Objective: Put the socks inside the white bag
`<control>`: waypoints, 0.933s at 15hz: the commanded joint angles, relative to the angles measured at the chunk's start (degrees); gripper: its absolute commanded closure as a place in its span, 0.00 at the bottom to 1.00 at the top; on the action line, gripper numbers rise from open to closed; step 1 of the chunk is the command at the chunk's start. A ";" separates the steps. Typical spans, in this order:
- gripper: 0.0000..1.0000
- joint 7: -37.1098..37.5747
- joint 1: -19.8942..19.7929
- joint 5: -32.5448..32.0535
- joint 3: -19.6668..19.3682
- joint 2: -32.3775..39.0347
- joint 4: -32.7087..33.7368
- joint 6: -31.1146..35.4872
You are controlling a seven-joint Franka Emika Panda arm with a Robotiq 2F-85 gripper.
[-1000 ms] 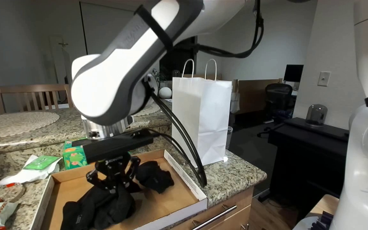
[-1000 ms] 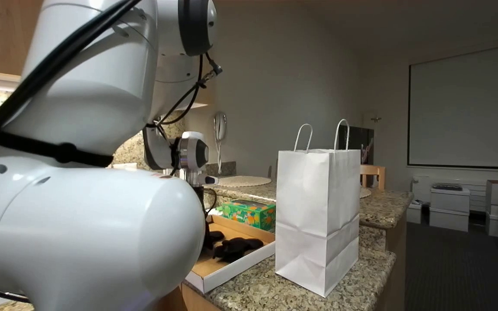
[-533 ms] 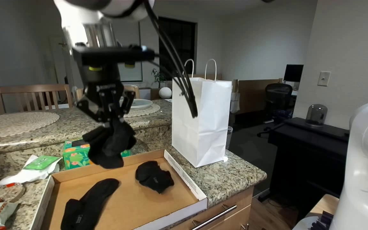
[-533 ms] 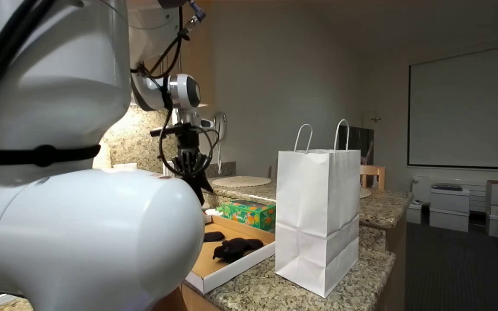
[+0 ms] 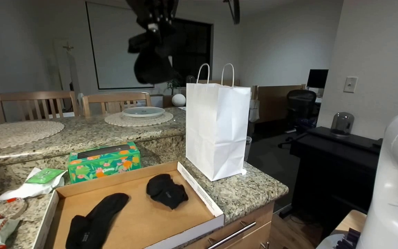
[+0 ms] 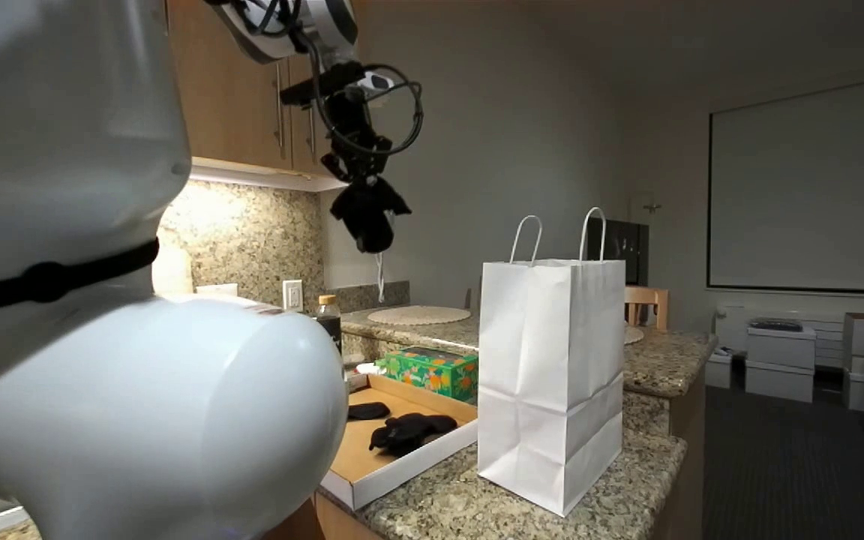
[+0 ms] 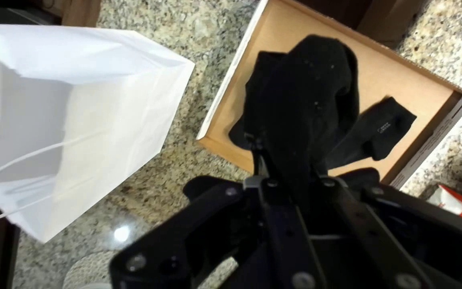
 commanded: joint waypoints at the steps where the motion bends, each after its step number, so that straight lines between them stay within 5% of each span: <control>1: 0.92 -10.21 -5.16 0.17 -3.71 -3.89 4.05 -1.54; 9: 0.92 -30.38 -16.83 4.06 -20.59 -3.68 9.19 0.44; 14: 0.92 -37.33 -19.11 5.73 -23.27 1.88 7.23 -0.14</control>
